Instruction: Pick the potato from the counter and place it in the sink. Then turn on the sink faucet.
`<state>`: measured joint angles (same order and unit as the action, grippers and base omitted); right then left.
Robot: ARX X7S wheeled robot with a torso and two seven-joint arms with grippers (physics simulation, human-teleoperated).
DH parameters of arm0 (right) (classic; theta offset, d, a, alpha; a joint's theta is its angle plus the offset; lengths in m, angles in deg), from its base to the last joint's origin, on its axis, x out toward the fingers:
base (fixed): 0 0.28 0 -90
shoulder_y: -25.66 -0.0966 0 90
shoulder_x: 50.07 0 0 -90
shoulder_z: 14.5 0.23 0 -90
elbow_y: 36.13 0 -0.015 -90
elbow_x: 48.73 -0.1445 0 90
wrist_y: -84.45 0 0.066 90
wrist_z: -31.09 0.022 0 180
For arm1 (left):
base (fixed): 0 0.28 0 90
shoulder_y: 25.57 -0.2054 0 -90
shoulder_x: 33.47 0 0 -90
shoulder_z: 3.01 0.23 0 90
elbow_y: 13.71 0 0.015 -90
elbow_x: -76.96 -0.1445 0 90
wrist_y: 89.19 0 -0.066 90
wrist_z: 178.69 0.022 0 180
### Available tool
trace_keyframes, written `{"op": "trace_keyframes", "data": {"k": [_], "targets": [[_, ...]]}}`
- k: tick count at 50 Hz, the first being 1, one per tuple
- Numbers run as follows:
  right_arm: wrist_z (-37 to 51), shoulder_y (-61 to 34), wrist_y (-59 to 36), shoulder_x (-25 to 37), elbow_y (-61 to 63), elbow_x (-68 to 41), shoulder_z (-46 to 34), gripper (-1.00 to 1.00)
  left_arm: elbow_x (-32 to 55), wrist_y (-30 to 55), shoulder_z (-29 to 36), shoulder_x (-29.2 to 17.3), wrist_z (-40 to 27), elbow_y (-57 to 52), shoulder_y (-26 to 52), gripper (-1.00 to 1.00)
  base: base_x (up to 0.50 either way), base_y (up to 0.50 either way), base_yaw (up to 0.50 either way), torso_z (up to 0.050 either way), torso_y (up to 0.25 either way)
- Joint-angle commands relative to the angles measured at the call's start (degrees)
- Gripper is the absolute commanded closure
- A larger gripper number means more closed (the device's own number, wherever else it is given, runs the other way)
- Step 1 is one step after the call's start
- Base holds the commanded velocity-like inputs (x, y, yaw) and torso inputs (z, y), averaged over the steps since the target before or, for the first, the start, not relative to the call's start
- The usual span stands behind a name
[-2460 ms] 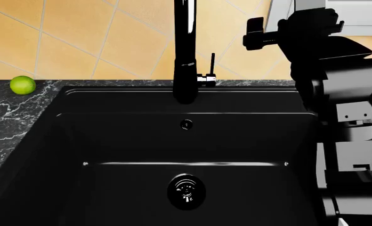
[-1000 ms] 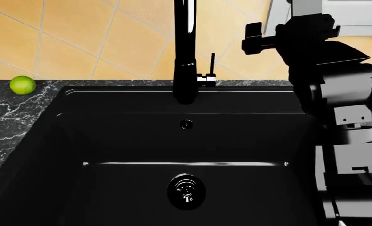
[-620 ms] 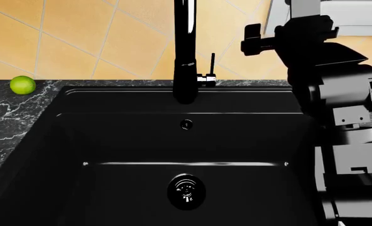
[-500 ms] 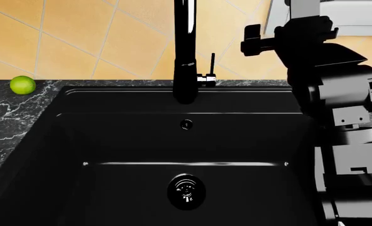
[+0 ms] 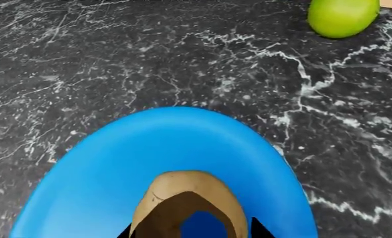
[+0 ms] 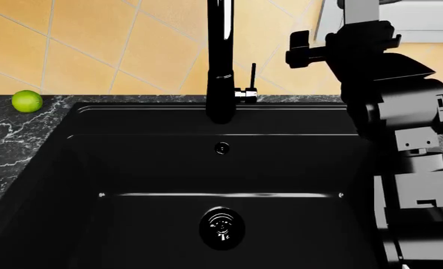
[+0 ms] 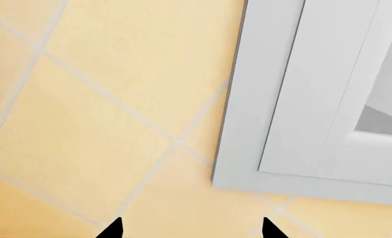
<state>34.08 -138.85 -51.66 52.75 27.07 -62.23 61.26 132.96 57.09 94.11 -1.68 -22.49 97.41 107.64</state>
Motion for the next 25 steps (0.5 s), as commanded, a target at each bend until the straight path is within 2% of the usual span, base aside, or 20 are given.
{"op": "trace_keyframes", "data": {"k": [1,15,20,25], "targets": [[0.04,-0.25,0.16,-0.02,-0.36,-0.16,-0.19,-1.0,1.02,0.17,-1.16,-0.23,-0.59,-1.24,-0.26,1.0,0.0,0.0,0.0,0.0,0.0],[0.11,-0.3,-0.02,0.19,-0.25,-0.34,-0.47,-1.0,2.07,-0.02,-2.7,-0.67,-2.17,-4.81,-0.22,1.0,0.0,0.0,0.0,0.0,0.0],[0.08,-0.41,0.4,0.1,-0.75,-0.38,-0.55,-1.0,7.92,4.46,-6.53,-2.86,-5.73,-13.75,3.14,1.0,0.0,0.0,0.0,0.0,0.0],[0.11,-0.33,0.48,0.03,-0.49,-0.64,-0.44,-1.0,12.61,8.43,-7.39,-2.27,-8.01,-18.73,6.0,1.0,0.0,0.0,0.0,0.0,0.0]]}}
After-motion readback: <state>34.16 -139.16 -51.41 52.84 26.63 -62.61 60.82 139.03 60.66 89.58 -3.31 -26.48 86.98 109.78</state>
